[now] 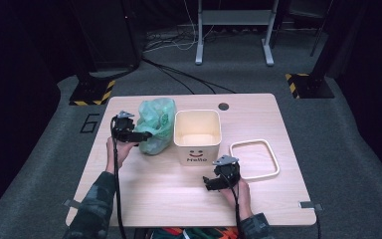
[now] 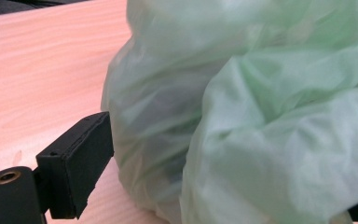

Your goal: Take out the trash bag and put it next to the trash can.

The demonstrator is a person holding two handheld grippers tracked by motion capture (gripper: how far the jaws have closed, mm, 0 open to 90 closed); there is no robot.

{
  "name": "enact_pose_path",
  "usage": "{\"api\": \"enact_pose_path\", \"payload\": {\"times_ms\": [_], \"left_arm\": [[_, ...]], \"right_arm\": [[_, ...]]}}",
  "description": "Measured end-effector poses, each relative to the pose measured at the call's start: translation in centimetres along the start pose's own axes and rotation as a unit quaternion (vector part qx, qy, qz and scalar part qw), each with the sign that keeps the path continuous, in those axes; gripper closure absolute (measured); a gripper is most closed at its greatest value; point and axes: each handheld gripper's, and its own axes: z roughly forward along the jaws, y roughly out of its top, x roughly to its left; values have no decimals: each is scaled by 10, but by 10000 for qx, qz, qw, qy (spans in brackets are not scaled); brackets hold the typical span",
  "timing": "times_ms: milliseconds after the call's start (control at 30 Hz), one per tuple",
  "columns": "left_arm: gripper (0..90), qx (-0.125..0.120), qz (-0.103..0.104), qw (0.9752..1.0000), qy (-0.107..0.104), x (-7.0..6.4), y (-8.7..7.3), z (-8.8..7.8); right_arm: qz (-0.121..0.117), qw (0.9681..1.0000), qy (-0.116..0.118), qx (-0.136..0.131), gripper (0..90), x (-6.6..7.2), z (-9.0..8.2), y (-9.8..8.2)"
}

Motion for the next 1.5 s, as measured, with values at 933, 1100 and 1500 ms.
{"api": "enact_pose_path", "payload": {"times_ms": [933,1100,1500], "left_arm": [[78,-7,-161,9998,65,8,-45,-10],[64,175,-17,9998,8,1,-70,-23],[44,276,-133,9990,319,-1,-140,-31]], "right_arm": [[7,10000,3,-3,61,0,0,0],[5,10000,3,-3,61,0,0,0],[4,10000,6,-3,62,0,0,0]]}}
